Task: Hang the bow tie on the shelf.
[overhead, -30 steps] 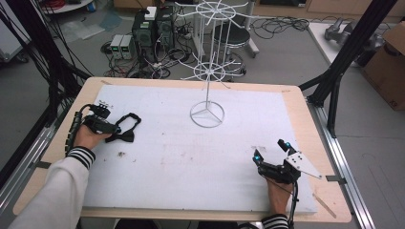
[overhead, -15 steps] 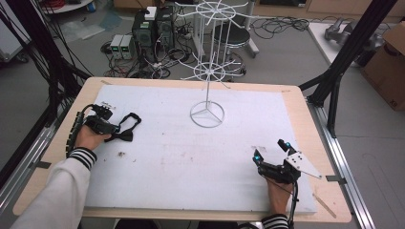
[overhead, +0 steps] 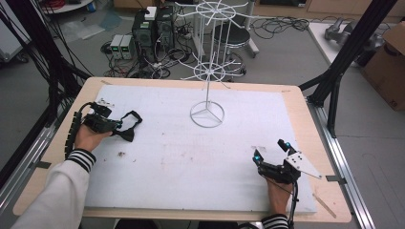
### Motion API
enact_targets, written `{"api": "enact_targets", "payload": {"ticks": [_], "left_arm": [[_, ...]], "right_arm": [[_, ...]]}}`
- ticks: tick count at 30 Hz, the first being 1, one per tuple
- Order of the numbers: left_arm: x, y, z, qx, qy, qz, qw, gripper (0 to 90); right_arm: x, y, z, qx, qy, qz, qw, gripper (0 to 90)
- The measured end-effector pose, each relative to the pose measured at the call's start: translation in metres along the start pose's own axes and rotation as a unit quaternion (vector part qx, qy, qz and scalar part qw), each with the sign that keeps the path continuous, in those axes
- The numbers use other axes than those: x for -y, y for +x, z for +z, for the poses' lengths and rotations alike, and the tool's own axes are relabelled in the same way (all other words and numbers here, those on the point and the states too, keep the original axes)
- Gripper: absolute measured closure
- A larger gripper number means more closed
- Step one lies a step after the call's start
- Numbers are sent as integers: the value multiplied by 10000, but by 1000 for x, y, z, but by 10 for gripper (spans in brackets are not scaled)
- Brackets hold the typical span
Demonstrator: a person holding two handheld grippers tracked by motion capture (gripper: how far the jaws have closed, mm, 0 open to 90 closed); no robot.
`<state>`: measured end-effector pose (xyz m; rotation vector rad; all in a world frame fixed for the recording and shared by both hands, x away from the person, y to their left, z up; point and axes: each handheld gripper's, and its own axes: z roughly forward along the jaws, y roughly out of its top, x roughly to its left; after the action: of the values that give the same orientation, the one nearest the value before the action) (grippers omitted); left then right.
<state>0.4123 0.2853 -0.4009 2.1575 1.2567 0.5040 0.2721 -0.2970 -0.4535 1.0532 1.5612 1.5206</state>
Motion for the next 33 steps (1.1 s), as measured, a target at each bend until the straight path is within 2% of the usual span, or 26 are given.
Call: {"api": "enact_targets", "payload": {"ticks": [1, 4, 5, 6, 7, 8, 9, 11, 12, 15, 16, 17, 18, 20, 21, 23, 24, 28, 29, 30, 32, 33], "left_arm": [[0, 0, 0, 0, 0, 0, 10000, 885], [-2, -4, -6, 103, -278, 32, 9996, 885], [-2, -4, -6, 103, -278, 32, 9996, 885], [-4, -6, -10, 162, -431, 55, 9989, 885], [-4, -6, -10, 162, -431, 55, 9989, 885], [-5, -9, -13, 223, -606, 49, 9979, 885], [-5, -9, -13, 223, -606, 49, 9979, 885], [-7, -12, -17, 370, -819, 29, 9959, 886], [-7, -12, -17, 370, -819, 29, 9959, 886], [-9, -17, -23, 529, -1131, -2, 9922, 886], [-11, -20, -27, 645, -1338, -77, 9889, 886], [-11, -20, -28, 679, -1398, -95, 9878, 886], [-11, -20, -28, 679, -1398, -95, 9878, 886], [-13, -24, -33, 789, -1623, -124, 9835, 886], [-13, -24, -33, 789, -1623, -124, 9835, 886], [-13, -25, -36, 857, -1749, -123, 9808, 886], [-14, -27, -40, 890, -1864, -123, 9784, 886], [-18, -31, -45, 878, -1955, -50, 9768, 886], [-22, -34, -49, 894, -2072, -23, 9742, 886], [-22, -34, -49, 894, -2072, -23, 9742, 886], [-28, -39, -53, 959, -2180, 24, 9712, 886], [-34, -44, -57, 1005, -2270, 85, 9687, 886]], "right_arm": [[0, 0, 0, -3, -6, -11, 10000, 7], [0, 0, 0, -4, -5, -3, 10000, 7], [0, 0, 0, -4, -5, -3, 10000, 7], [0, 0, 0, -2, -1, -2, 10000, 7], [0, 0, 0, 0, -6, -9, 10000, 7], [0, 0, 0, -5, -7, -2, 10000, 7], [0, 0, 0, -5, -7, -2, 10000, 7], [0, 0, 0, -5, -4, -6, 10000, 7], [0, 0, 0, -3, -1, -4, 10000, 7], [0, 0, 0, -6, 1, -1, 10000, 7], [0, 0, 0, -6, 1, -3, 10000, 7], [0, 0, 0, 1, -6, -12, 10000, 7], [0, 0, 0, -9, 0, -4, 10000, 7], [0, 0, 0, -1, 2, -9, 10000, 7], [0, 0, 0, -1, 2, -9, 10000, 7], [0, 0, 0, -1, 0, -11, 10000, 7], [0, 0, 0, 2, 0, -16, 10000, 7], [0, 0, 0, 4, 1, -14, 10000, 7], [0, 0, 0, 4, 5, -17, 10000, 7], [0, 0, 0, 4, 5, -17, 10000, 7], [0, 1, 0, 1, 5, -3, 10000, 7], [0, 1, 0, 4, 4, -3, 10000, 7]]}}
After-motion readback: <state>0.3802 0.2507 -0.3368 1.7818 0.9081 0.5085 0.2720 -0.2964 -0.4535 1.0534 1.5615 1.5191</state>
